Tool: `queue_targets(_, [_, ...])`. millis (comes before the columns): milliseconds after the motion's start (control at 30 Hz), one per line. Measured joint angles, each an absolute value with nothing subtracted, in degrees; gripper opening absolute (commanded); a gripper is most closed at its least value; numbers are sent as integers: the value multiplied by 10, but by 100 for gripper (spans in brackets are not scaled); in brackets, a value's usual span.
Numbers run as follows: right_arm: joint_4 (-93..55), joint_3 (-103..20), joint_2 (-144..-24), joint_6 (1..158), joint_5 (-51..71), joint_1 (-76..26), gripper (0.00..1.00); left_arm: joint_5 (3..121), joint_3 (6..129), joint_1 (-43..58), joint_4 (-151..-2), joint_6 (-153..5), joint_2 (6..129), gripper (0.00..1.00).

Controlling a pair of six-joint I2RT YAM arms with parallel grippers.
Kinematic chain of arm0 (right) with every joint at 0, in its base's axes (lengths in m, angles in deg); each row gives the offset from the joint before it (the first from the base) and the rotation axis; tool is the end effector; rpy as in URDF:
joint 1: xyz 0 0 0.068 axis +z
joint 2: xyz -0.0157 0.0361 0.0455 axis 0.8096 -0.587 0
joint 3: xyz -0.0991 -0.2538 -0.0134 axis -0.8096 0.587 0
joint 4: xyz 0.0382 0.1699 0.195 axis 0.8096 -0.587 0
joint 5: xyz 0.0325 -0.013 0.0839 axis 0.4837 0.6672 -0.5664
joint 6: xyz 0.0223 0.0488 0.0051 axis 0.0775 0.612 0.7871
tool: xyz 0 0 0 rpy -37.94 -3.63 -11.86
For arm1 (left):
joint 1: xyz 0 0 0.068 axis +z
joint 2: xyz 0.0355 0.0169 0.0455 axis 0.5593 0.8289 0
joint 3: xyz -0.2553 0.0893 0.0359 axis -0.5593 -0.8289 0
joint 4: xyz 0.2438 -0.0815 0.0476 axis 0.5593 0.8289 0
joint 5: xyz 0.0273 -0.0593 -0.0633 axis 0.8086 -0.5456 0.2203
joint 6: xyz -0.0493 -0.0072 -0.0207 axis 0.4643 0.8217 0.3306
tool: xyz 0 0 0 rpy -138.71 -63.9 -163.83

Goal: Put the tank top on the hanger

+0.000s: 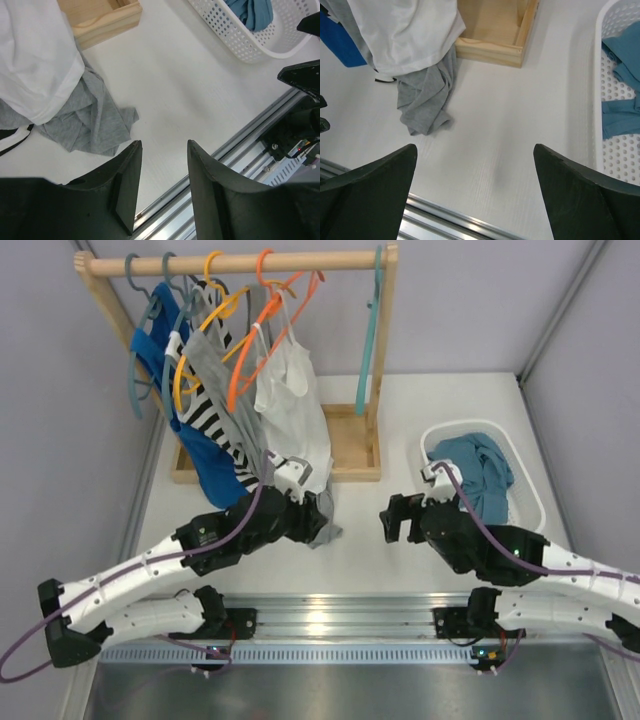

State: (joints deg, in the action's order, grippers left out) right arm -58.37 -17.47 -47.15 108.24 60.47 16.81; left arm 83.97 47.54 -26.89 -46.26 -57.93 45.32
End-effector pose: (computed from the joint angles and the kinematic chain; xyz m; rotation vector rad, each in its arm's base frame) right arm 0.0724 0.1344 0.3341 -0.1857 1.9864 0.3945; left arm 0.1059 -0.1728 0.3295 0.4630 2.0827 -0.6947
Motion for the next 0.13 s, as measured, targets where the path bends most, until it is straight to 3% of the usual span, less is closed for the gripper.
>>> queue_targets(133, [-576, -171, -473, 1095, 603, 168, 100, 848, 464, -269, -475, -567, 431, 47])
